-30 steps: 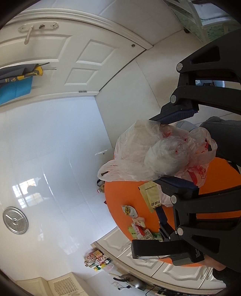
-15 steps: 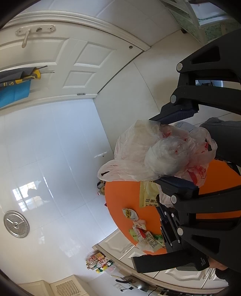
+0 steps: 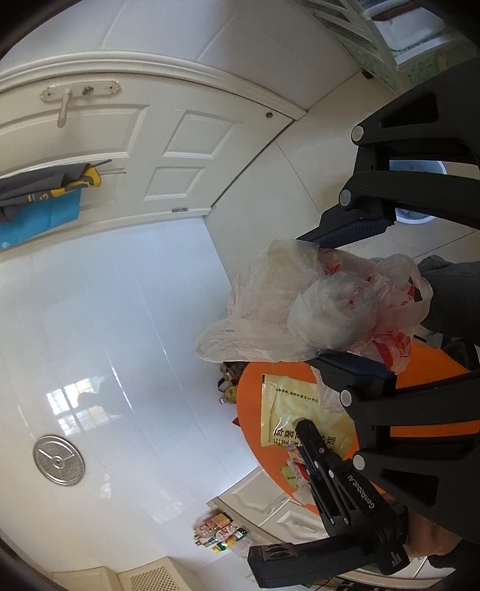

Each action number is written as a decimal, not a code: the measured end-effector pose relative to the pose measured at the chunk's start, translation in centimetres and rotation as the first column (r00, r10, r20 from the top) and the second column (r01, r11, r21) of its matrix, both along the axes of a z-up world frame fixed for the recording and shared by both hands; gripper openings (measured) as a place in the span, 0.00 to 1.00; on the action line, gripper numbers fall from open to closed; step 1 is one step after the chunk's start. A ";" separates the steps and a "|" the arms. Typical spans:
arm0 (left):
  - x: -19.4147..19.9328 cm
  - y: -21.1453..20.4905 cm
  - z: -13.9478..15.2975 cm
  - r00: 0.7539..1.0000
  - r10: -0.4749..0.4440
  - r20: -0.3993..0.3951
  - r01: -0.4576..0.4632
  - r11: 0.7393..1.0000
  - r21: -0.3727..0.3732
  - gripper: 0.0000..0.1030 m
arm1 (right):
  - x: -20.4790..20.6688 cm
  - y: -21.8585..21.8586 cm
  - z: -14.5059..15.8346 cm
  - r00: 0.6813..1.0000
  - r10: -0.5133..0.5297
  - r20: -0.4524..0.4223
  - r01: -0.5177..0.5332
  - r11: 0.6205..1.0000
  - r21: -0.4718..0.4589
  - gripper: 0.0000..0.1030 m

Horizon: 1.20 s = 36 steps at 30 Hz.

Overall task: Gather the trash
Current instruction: 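Carry the yellow bag and white bag to the blue bin and release both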

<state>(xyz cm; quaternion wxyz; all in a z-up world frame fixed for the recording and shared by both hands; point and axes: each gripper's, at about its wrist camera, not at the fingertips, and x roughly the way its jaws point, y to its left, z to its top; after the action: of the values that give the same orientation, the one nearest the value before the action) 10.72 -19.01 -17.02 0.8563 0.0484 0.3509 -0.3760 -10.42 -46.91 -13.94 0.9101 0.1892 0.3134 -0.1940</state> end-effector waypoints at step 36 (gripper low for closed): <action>-4.0 -25.2 -12.2 0.953 -0.224 -0.207 0.285 0.894 0.347 0.90 | -9.0 -17.6 -27.4 0.868 -0.258 -0.425 0.386 0.889 0.246 1.00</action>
<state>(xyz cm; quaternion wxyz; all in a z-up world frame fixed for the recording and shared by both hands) 6.73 -44.21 -29.25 0.7433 0.2251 0.4746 -0.4141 -19.41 -64.53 -41.37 0.7422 0.3446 0.4748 -0.3240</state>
